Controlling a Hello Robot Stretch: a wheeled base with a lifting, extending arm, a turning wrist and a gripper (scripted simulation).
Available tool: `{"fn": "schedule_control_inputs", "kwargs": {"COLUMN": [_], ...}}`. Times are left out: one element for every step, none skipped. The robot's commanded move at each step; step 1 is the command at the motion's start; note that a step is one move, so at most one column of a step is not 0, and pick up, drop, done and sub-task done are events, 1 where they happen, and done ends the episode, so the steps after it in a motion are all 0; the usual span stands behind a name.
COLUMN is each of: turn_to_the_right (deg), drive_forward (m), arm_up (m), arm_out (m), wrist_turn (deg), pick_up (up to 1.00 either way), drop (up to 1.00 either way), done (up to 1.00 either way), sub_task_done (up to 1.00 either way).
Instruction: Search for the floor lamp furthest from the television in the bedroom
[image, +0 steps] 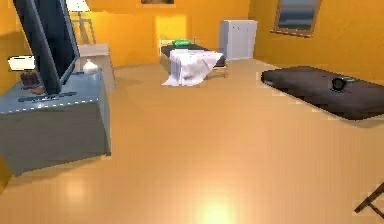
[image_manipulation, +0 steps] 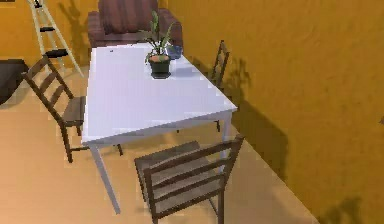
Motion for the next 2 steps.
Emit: {"fn": "schedule_control_inputs", "kwargs": {"turn_to_the_right": [-18.0, 0.0], "drive_forward": [0.0, 0.45], "arm_up": [0.0, 0.0], "arm_out": [0.0, 0.0], "wrist_turn": [0.0, 0.0], "pick_up": [0.0, 0.0], "drop": [0.0, 0.0], "done": [0.0, 0.0], "sub_task_done": [0.0, 0.0]}}
